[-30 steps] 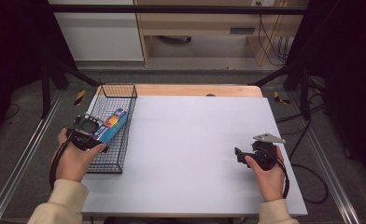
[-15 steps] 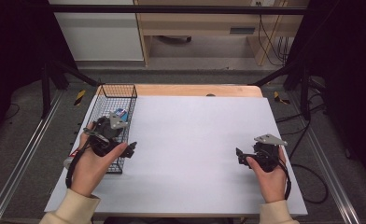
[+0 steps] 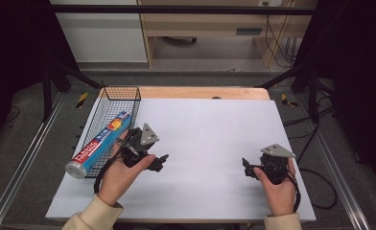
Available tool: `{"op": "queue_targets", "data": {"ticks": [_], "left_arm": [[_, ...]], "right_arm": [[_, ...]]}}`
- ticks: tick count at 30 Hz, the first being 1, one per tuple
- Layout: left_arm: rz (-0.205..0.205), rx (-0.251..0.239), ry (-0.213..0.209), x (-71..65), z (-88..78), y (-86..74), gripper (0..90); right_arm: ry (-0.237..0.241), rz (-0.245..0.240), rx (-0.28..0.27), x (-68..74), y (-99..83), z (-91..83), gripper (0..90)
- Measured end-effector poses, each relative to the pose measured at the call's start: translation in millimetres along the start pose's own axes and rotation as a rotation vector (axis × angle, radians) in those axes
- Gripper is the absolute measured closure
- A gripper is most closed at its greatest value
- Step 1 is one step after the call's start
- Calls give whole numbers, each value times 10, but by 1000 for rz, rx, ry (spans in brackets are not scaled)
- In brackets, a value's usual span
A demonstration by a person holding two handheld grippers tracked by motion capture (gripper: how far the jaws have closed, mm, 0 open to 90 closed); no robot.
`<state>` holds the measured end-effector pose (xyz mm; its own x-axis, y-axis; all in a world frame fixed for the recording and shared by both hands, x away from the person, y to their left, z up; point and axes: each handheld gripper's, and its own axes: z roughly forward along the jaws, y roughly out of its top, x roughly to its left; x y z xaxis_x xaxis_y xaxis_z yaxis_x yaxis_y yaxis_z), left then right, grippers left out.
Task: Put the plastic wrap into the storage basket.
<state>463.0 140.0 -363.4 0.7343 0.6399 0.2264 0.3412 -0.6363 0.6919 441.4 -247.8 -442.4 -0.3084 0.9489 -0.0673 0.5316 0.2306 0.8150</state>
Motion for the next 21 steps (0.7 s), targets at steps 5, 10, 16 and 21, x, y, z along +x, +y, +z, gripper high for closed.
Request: {"op": "queue_targets", "data": {"ticks": [5,10,16,21], "left_arm": [[57,-33,-29,-132,231,-4,54],[81,-107,-60,-206,393,-97,58],[57,-220,-120,-284,610,-386,58],[52,-243,-120,-320,588,-556,60]], "right_arm": [[-7,11,-4,-51,-74,-68,41],[-1,16,9,-79,-110,-69,41],[16,15,21,-105,-148,-28,47],[6,-23,29,-110,-183,20,78]]}}
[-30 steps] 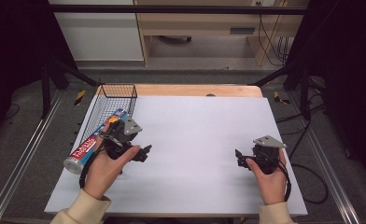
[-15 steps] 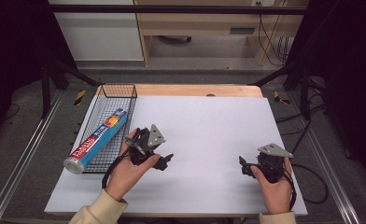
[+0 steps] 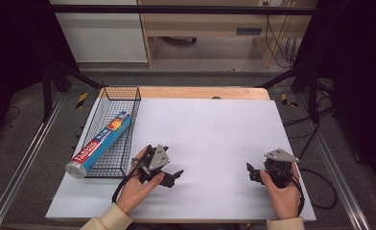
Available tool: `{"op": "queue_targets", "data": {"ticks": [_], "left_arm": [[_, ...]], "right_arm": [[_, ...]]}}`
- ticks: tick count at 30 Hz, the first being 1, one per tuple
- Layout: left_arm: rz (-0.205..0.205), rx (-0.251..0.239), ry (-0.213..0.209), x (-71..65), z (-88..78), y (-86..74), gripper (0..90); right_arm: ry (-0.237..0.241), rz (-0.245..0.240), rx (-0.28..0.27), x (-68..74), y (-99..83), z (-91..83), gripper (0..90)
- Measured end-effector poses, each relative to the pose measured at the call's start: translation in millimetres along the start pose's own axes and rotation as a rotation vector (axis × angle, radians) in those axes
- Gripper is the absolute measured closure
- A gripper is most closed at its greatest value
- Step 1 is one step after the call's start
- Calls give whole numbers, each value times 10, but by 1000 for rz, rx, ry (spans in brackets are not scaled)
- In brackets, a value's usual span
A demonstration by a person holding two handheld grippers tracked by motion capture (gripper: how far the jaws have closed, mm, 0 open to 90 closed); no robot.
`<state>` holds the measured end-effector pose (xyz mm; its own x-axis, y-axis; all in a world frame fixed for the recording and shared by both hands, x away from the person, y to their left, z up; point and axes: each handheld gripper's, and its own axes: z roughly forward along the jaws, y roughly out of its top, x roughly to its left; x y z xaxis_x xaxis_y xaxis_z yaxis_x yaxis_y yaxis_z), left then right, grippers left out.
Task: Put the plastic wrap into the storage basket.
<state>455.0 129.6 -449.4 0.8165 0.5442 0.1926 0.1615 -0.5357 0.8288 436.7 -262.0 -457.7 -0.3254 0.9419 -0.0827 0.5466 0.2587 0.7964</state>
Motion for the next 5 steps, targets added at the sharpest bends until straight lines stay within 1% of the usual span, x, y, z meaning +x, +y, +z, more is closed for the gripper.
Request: {"op": "queue_targets", "data": {"ticks": [1,2,3,5], "left_arm": [[0,0,0,0,0,0,60],[0,7,-2,-4,-18,-14,60],[0,-4,7,-9,-57,-33,59],[-4,-10,8,-6,-75,-36,58]], "right_arm": [[-6,-18,-14,-7,-13,8,80],[-6,-23,-24,-9,-25,11,80],[-6,-24,-30,-14,-36,14,80],[-6,-26,-37,-24,-47,26,81]]}}
